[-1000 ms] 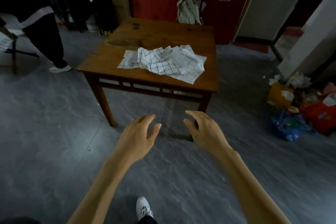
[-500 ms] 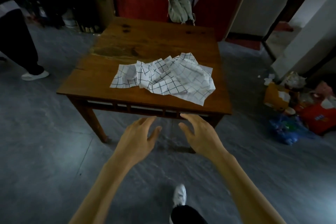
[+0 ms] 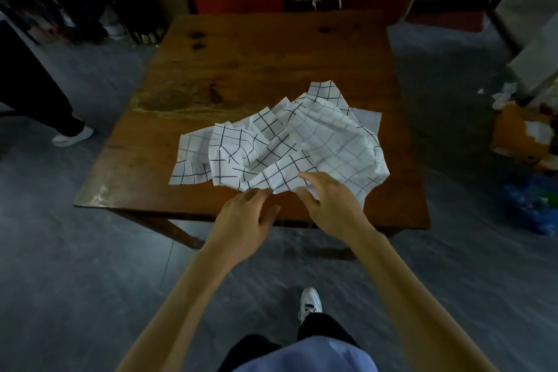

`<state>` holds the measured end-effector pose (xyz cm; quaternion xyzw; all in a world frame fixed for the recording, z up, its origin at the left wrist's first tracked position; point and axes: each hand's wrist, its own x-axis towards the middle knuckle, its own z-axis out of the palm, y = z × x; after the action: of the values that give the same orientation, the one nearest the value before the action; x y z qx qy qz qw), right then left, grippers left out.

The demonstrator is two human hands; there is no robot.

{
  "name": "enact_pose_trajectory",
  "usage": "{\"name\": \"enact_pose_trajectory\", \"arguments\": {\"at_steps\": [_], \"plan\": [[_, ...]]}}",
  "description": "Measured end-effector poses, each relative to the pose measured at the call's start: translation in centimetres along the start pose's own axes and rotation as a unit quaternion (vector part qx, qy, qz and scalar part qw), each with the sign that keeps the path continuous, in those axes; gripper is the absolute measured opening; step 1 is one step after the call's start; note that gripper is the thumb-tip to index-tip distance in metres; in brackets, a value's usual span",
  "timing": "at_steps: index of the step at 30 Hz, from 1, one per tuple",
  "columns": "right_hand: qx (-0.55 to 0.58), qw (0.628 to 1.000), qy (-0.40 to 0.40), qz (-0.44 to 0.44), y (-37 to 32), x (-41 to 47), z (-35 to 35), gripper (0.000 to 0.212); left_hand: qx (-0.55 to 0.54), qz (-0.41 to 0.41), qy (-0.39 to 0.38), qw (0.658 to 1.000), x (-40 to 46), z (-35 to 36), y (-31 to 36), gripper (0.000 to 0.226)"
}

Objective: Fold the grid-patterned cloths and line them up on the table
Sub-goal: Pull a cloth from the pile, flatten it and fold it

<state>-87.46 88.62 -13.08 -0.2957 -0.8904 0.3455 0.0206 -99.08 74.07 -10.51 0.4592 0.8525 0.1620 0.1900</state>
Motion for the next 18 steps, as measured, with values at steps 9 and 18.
{"name": "enact_pose_trajectory", "arguments": {"at_steps": [9,18], "plan": [[-0.023,0.997,-0.037,0.064,2.4,8.1,0.4,0.047,-0.020,0.021,-0.047,0.998,9.4,0.6,-2.0,0.046],[-0.044,0.992,0.008,0.118,2.0,16.8,0.0,0.044,-0.029,0.086,-0.056,0.994,20.1,-1.3,-6.1,0.045]]}}
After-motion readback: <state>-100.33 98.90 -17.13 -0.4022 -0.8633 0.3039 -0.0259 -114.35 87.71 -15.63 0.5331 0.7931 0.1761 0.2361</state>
